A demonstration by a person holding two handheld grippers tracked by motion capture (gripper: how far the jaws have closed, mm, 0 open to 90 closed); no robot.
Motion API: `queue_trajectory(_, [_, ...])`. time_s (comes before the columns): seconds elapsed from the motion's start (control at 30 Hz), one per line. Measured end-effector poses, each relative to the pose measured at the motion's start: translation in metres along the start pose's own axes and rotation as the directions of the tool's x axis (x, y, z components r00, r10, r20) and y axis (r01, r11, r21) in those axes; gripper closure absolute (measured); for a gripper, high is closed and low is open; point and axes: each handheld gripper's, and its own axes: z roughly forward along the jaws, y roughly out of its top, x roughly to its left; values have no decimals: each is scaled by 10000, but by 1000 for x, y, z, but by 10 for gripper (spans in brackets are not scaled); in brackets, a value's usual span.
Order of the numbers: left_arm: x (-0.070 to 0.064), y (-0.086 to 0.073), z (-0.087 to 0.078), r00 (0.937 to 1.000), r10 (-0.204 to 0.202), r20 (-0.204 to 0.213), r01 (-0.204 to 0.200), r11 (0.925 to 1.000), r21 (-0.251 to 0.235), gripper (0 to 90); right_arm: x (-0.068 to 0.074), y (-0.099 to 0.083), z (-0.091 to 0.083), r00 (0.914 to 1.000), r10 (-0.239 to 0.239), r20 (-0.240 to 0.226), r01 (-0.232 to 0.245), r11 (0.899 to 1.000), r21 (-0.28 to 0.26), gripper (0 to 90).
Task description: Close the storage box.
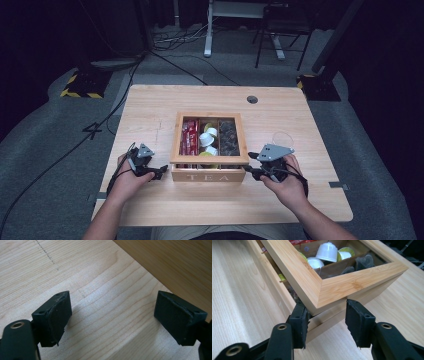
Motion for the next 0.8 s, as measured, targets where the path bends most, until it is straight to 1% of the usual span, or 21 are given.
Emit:
queue_trajectory(0.4, [0,0,0,10000,-2,5,2,10000,-2,150,-1,-5,2,9981,386,-485,-378,9991,174,529])
queue_trajectory(0.53, [0,0,0,10000,-3,1,3,10000,-2,150,-1,-6,3,9977,372,-564,-357,9990,263,529])
queue_trajectory(0.67, [0,0,0,10000,-2,-3,2,10000,-4,150,-1,-7,4,9961,439,-771,-409,9984,400,516])
queue_trajectory(0.73, [0,0,0,10000,-5,-1,5,10000,-3,150,0,-8,6,9966,371,-734,-334,9981,513,509])
queue_trajectory(0.8, [0,0,0,10000,6,-3,-6,10000,2,150,0,-10,8,9967,359,-725,-316,9977,598,479])
